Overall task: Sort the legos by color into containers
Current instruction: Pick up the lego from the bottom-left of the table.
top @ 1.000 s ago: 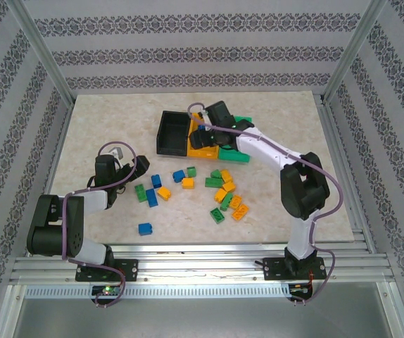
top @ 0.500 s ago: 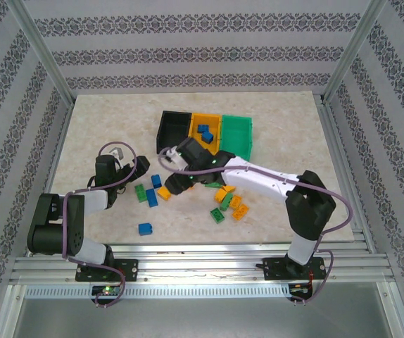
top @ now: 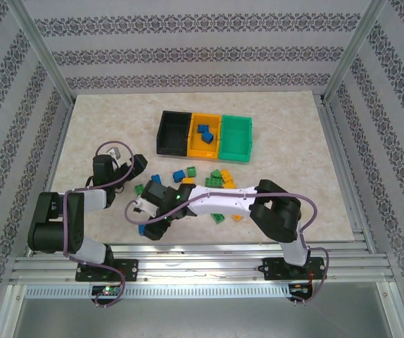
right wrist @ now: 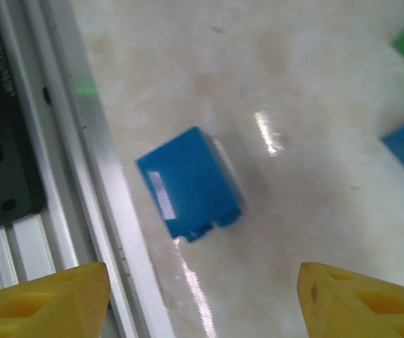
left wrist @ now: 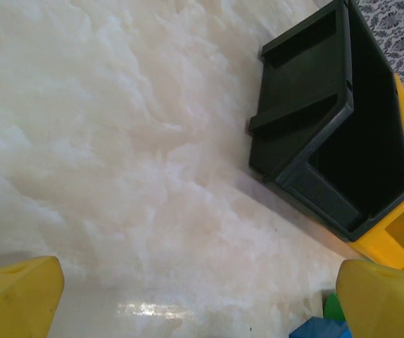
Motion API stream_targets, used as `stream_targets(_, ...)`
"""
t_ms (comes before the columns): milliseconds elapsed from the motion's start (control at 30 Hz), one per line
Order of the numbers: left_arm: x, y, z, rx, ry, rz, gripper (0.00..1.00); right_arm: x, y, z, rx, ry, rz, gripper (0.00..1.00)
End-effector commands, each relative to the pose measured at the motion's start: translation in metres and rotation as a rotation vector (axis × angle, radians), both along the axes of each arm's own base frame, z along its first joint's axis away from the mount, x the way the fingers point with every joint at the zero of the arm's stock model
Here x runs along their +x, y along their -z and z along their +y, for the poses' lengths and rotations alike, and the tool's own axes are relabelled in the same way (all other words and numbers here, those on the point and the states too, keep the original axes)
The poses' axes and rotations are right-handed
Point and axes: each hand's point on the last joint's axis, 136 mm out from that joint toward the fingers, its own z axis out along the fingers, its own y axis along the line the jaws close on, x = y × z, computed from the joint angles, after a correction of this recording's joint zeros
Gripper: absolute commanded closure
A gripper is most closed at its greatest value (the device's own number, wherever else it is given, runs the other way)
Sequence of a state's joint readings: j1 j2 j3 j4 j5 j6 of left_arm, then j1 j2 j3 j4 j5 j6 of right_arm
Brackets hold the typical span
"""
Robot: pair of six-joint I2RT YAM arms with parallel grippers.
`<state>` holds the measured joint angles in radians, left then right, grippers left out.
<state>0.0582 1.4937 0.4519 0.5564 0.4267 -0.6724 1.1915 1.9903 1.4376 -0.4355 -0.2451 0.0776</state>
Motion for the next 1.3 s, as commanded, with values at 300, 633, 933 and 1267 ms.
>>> stream_targets(300,0.006,-0.005,0.006,-0.067,-0.019,-0.04,0.01,0.001,0.027,0.033,-0.01,-0.061,-0.045,0.29)
stream_targets(633,0.007,-0.006,0.006,-0.083,-0.018,-0.047,0.0,0.002,0.044,0.041,-0.022,-0.065,-0.032,0.44)
stream_targets(933,0.007,-0.005,0.006,-0.088,-0.019,-0.047,0.01,0.006,0.029,0.034,0.04,-0.041,-0.046,0.69)
stream_targets(1267,0.008,-0.002,0.003,-0.108,-0.006,-0.04,0.01,0.094,-0.065,-0.017,0.363,0.244,-0.127,0.7)
